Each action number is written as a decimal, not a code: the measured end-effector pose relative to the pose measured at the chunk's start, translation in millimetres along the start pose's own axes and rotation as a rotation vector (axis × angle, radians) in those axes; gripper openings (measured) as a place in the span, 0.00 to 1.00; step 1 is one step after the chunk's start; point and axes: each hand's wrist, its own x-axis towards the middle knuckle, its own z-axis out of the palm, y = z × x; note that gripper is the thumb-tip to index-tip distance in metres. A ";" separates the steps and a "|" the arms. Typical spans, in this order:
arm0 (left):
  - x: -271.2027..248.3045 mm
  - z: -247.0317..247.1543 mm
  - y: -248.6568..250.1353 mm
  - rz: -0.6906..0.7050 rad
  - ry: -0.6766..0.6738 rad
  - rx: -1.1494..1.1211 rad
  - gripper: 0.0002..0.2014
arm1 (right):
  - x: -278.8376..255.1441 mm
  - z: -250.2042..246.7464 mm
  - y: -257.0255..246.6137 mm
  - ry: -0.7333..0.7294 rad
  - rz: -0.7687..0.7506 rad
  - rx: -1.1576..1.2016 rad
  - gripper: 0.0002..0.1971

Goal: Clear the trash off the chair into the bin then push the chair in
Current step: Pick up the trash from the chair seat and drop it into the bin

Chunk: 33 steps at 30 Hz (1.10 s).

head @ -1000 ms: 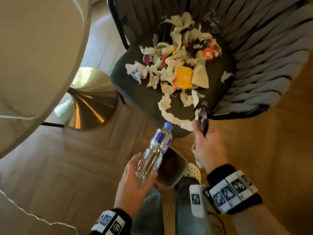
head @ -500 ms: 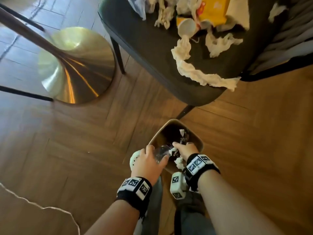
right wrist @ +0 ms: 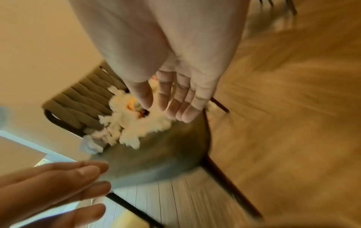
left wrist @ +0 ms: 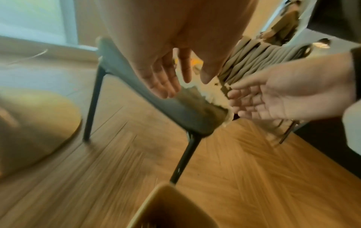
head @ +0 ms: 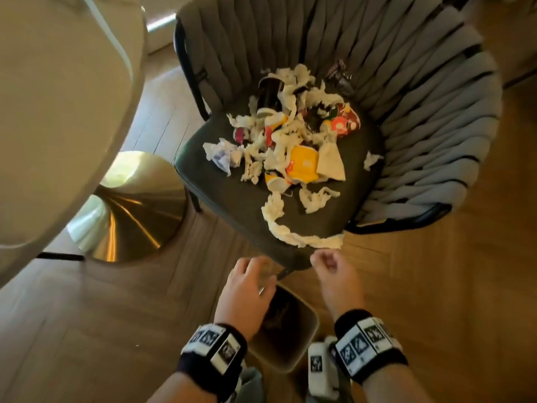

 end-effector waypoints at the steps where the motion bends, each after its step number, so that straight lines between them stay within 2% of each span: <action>1: 17.1 -3.7 12.7 0.041 0.021 0.043 0.23 | 15.2 -4.8 -15.4 0.035 -0.063 -0.037 0.07; 4: 65.6 -0.3 43.8 0.042 -0.043 0.181 0.32 | 66.7 -9.4 -50.8 0.089 -0.227 -0.257 0.20; 6: 91.6 11.2 53.3 0.012 -0.104 0.285 0.35 | 98.4 -4.6 -61.6 0.030 -0.277 -0.411 0.25; 9: 114.3 29.0 53.0 -0.003 -0.088 0.420 0.28 | 130.1 5.9 -61.1 -0.103 -0.305 -0.610 0.21; 11: 119.1 35.3 45.6 0.019 -0.074 0.378 0.20 | 140.6 4.7 -57.1 -0.120 -0.342 -0.656 0.15; 14: 117.4 24.8 42.5 0.004 -0.029 0.104 0.12 | 141.3 -16.1 -59.3 -0.033 -0.286 -0.447 0.07; 16: 118.2 9.6 52.9 -0.074 0.064 -0.080 0.09 | 143.8 -31.9 -69.9 0.059 -0.190 -0.239 0.09; 20: 143.3 -15.2 88.2 -0.132 0.251 -0.256 0.28 | 184.8 -40.2 -103.7 0.219 -0.007 -0.007 0.15; 21: 154.2 -18.6 96.6 -0.116 0.294 -0.232 0.29 | 197.4 -38.7 -111.7 0.214 0.067 -0.007 0.17; 23: 176.7 -19.7 112.1 -0.034 0.354 -0.099 0.27 | 212.4 -32.4 -121.0 0.111 0.180 -0.139 0.34; 25: 198.4 -12.7 124.8 0.012 0.307 0.091 0.27 | 214.7 -26.8 -124.2 0.024 0.206 -0.263 0.46; 26: 208.0 -7.2 128.7 0.008 0.255 0.207 0.32 | 214.1 -25.4 -122.8 0.017 0.201 -0.265 0.48; 28: 222.6 3.1 131.5 -0.025 0.131 0.447 0.46 | 215.7 -26.2 -115.0 0.039 0.193 -0.181 0.47; 30: 230.7 11.2 125.4 -0.039 0.052 0.585 0.56 | 218.3 -30.7 -105.3 0.040 0.178 -0.062 0.43; 31: 232.2 13.3 121.6 -0.045 0.027 0.612 0.57 | 219.1 -33.2 -101.3 0.031 0.175 0.003 0.40; 33: 232.3 18.5 115.1 -0.024 0.039 0.627 0.51 | 219.7 -38.5 -95.9 0.037 0.179 0.126 0.34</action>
